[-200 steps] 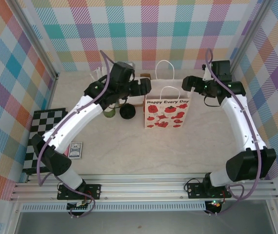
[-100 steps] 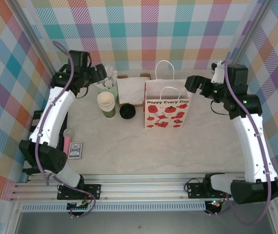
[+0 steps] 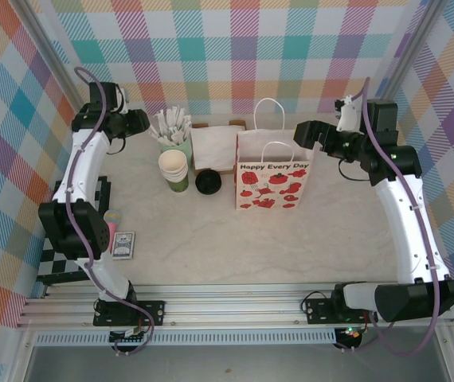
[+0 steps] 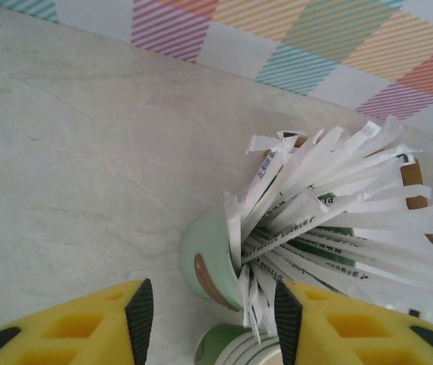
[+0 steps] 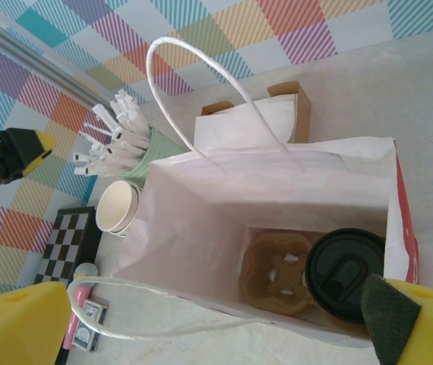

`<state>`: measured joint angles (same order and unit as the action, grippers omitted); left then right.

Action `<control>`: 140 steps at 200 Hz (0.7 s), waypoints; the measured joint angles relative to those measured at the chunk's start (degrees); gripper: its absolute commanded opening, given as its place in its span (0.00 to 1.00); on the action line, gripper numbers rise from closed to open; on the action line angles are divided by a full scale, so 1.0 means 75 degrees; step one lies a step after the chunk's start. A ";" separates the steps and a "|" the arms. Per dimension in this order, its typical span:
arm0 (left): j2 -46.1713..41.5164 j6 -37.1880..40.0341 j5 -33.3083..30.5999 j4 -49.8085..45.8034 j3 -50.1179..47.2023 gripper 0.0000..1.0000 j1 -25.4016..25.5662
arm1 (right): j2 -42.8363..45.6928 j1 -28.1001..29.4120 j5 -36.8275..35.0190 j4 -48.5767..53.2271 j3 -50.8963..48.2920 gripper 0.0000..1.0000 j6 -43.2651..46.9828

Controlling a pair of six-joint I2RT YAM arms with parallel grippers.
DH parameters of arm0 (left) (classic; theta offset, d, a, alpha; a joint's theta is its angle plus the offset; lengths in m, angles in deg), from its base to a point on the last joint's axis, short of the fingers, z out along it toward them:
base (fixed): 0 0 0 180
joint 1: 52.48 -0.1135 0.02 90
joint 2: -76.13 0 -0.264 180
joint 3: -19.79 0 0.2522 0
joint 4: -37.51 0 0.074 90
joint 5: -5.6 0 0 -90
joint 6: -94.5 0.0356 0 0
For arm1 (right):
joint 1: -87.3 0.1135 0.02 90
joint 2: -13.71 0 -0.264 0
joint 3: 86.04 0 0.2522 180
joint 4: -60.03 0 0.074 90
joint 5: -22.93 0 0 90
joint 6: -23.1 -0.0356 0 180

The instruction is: Pack the takeout coffee

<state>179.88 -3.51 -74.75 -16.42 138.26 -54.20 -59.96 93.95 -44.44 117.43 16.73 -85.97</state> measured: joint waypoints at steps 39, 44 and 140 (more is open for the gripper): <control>0.1043 0.0254 0.0510 0.0032 0.0653 0.39 0.0009 | 0.0000 0.0067 -0.0029 0.0012 0.0000 1.00 -0.0061; 0.1154 0.0265 0.0510 0.0029 0.0758 0.38 0.0009 | 0.0000 0.0079 -0.0038 0.0017 0.0000 1.00 -0.0082; 0.1848 0.0501 0.0618 0.0012 0.1533 0.00 0.0009 | -0.0020 0.0312 -0.0221 0.0140 0.0198 1.00 -0.0172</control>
<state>193.73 0.25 -70.12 -16.33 149.75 -54.13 -60.12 96.29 -46.10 118.48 18.22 -87.26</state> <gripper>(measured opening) 0.061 0.999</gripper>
